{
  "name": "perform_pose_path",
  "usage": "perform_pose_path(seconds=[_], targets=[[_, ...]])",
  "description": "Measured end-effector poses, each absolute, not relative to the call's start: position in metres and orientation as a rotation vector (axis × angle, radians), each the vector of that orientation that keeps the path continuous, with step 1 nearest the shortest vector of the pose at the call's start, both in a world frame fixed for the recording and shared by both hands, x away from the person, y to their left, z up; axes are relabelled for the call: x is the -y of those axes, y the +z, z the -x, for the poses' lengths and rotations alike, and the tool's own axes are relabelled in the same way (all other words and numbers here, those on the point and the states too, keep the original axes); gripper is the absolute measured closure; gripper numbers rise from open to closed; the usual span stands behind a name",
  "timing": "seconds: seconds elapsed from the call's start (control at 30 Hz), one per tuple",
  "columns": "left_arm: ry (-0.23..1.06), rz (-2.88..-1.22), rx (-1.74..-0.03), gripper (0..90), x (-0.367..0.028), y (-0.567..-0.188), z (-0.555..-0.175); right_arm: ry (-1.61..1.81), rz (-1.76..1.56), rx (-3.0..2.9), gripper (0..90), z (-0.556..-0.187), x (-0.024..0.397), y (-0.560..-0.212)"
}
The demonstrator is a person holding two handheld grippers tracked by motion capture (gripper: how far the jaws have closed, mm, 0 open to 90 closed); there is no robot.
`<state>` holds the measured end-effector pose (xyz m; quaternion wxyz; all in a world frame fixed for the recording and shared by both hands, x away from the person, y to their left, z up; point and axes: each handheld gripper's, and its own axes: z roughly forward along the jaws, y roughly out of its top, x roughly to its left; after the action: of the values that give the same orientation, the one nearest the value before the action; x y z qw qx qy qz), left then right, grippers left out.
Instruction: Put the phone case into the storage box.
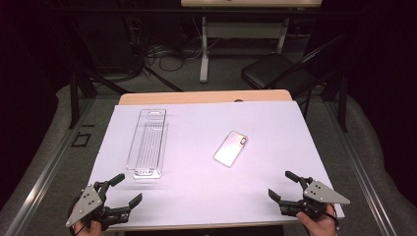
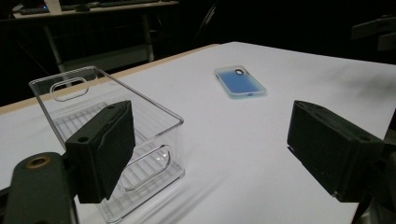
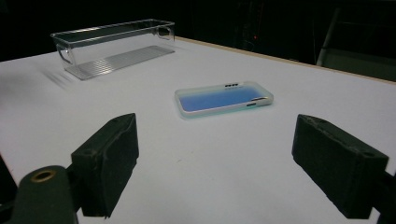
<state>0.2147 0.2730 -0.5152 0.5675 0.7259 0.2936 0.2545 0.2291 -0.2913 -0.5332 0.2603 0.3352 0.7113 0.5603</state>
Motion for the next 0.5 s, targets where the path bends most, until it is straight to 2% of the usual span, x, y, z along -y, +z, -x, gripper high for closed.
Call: perform_pose_path(seconds=[0.5], targets=[[0.596, -1.705, -0.715, 15.5, -0.272, -0.5167, -0.2168, 1.474, -1.001, -1.907, 14.2, -0.2329, 0.2921, -0.5348]])
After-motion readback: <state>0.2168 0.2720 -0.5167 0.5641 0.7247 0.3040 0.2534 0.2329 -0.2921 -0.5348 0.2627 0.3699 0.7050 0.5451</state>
